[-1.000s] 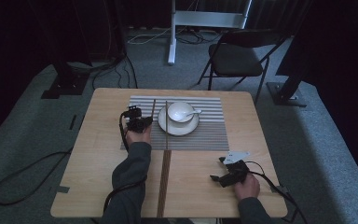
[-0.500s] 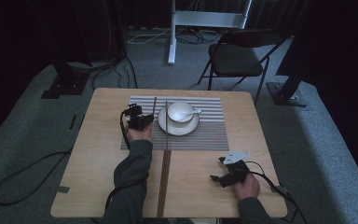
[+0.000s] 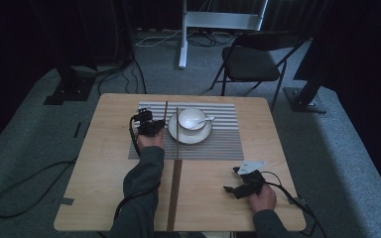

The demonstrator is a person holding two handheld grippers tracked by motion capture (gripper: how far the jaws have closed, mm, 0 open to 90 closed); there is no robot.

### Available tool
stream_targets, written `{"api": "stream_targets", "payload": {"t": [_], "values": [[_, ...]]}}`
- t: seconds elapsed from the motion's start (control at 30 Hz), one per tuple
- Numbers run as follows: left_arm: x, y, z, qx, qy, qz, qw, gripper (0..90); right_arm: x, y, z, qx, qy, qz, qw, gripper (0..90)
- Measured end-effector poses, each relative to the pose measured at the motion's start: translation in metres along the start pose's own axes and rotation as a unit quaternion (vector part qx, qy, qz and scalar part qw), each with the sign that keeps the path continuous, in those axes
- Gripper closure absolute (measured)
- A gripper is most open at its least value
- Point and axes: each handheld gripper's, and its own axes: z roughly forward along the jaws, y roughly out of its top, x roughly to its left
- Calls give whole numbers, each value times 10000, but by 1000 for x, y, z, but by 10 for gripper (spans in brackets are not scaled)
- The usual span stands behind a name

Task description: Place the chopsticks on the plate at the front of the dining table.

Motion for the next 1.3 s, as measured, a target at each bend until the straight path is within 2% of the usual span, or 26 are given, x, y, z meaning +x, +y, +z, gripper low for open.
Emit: {"api": "stream_targets", "payload": {"t": [0.4, 0.5, 0.83, 1.3], "values": [[1, 2, 7, -27, -24, -205, 9998, 842, 0, 0, 0, 0, 0, 0, 10000, 113], [1, 1, 10, 4, -104, -311, 9995, 842, 0, 0, 0, 0, 0, 0, 10000, 113], [-1, -2, 19, 76, -171, -451, 9988, 842, 0, 0, 0, 0, 0, -1, 10000, 113], [-3, -5, 27, 146, -179, -478, 9986, 842, 0, 0, 0, -1, -1, -2, 10000, 113]]}}
